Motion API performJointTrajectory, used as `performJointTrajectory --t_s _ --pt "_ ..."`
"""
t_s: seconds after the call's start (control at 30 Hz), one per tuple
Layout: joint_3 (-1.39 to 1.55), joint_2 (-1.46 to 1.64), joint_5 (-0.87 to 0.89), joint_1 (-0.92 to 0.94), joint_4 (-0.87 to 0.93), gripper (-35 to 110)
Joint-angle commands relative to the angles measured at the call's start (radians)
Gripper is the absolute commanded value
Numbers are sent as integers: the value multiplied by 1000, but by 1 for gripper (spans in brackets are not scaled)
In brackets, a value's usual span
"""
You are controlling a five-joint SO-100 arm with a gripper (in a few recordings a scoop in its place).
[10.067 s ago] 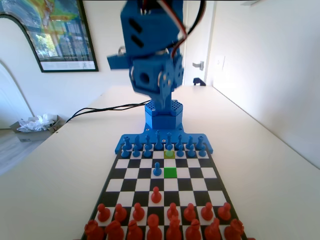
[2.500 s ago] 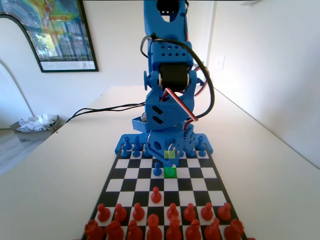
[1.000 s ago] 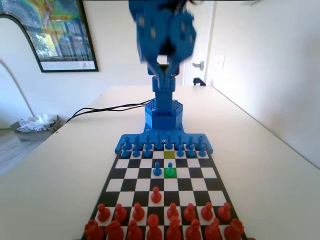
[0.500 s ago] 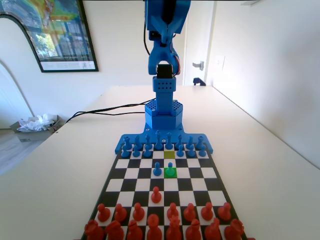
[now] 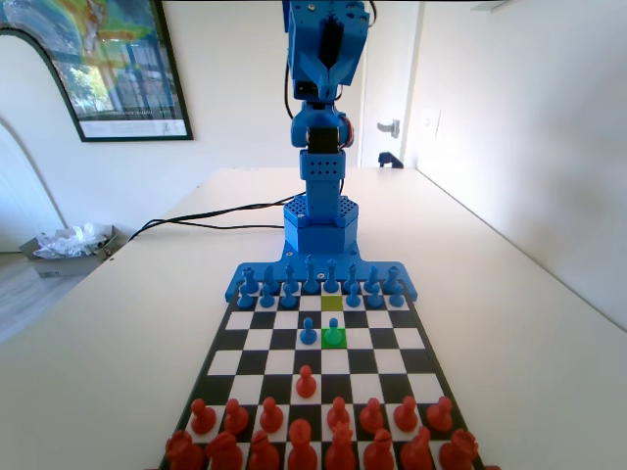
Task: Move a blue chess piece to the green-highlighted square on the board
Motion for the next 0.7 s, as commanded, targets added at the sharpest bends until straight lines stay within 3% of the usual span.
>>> performJointTrajectory --t_s 0.0,0.67 --pt "8 23 2 25 -17 1" --pt "8 23 9 38 -18 3"
